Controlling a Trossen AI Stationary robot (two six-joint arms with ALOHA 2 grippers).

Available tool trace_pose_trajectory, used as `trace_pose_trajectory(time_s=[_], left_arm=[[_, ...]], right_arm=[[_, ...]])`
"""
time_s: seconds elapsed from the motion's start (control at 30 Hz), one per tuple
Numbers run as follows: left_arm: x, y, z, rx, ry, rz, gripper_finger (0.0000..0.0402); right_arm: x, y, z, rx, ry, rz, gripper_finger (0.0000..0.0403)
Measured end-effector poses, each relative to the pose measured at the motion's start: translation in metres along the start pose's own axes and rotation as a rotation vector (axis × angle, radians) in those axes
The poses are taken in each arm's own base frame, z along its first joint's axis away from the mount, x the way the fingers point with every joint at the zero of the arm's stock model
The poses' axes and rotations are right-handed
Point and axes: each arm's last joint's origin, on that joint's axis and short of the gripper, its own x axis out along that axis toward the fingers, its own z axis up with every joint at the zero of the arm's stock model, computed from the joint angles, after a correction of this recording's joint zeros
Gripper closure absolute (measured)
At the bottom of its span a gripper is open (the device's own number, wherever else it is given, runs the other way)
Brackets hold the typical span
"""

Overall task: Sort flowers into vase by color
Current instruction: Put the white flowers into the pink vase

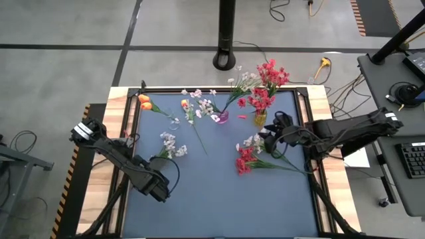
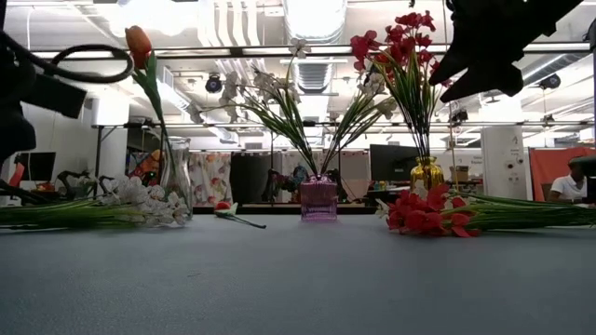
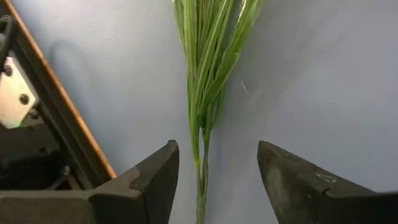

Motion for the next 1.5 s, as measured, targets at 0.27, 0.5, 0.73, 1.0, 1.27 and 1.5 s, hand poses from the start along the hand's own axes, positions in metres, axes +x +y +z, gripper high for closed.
trace_pose_trajectory(time_s=[0.27,0.5,0.73,1.0,1.27,1.5], left_arm=[[0.021,0.002,-0.004,-0.014,0.002,-0.025,0.0219],[0.026,0.005,-0.005,-0.045,-0.007,-0.020,0.0254],[0.025,0.003,-0.004,-0.047,-0.007,-0.030,0.0319],[0.025,0.004,-0.005,-0.045,-0.003,-0.022,0.0382],[0.003,-0.002,-0.005,-0.006,-0.010,-0.056,0.0398],[-0.039,-0.017,-0.014,0.151,-0.073,-0.213,0.0399]], right_arm=[[0.006,0.002,-0.003,-0.015,0.020,-0.019,0.0183],[0.005,0.002,-0.003,-0.013,0.020,-0.014,0.0183],[0.005,0.008,-0.007,-0.040,0.037,0.007,0.0183],[0.000,0.013,-0.013,-0.056,0.027,0.026,0.0183],[-0.004,0.022,-0.015,-0.069,-0.006,0.076,0.0183],[-0.008,0.026,-0.019,-0.094,-0.005,0.098,0.0183]])
